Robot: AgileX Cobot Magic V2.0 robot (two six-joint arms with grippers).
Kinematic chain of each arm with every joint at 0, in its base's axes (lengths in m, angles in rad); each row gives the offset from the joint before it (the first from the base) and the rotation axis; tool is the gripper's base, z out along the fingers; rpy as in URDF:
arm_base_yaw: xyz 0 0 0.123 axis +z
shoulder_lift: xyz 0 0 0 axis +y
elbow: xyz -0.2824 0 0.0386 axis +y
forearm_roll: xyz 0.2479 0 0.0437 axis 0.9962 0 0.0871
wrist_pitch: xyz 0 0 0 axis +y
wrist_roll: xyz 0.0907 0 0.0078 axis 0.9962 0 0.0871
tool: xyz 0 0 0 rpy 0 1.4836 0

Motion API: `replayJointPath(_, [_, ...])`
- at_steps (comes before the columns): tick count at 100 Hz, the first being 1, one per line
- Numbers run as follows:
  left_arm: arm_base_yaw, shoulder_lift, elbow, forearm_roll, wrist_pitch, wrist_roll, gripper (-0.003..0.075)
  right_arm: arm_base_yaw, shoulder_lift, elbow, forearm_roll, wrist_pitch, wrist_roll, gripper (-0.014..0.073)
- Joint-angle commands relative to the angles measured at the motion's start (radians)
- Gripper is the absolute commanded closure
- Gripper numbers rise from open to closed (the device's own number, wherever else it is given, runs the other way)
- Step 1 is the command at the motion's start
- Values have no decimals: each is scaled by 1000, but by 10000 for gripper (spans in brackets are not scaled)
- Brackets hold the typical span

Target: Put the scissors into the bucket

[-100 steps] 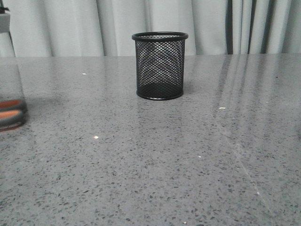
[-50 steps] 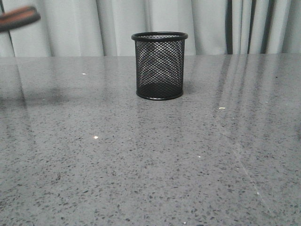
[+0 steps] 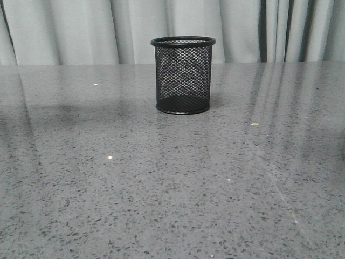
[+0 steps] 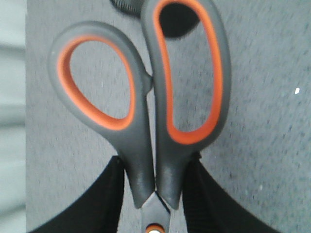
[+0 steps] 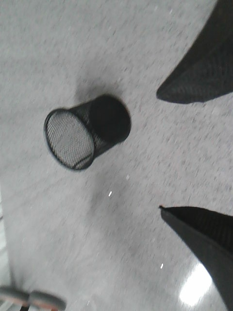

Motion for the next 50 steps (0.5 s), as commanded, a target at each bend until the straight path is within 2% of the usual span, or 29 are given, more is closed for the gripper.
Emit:
replayJointPath(1, [-69,-37,-48,-40,-5,-37,669,2,-1,-36,146,-56,-67,179])
replayJointPath(25, [-260,-34,-60,-38,-114,-66,669,2,42,-36,376,22,-213,179])
replayJointPath(50, [-417,-4,-67,51,-171,-144,669,2,82,-47,441,80,-238,179])
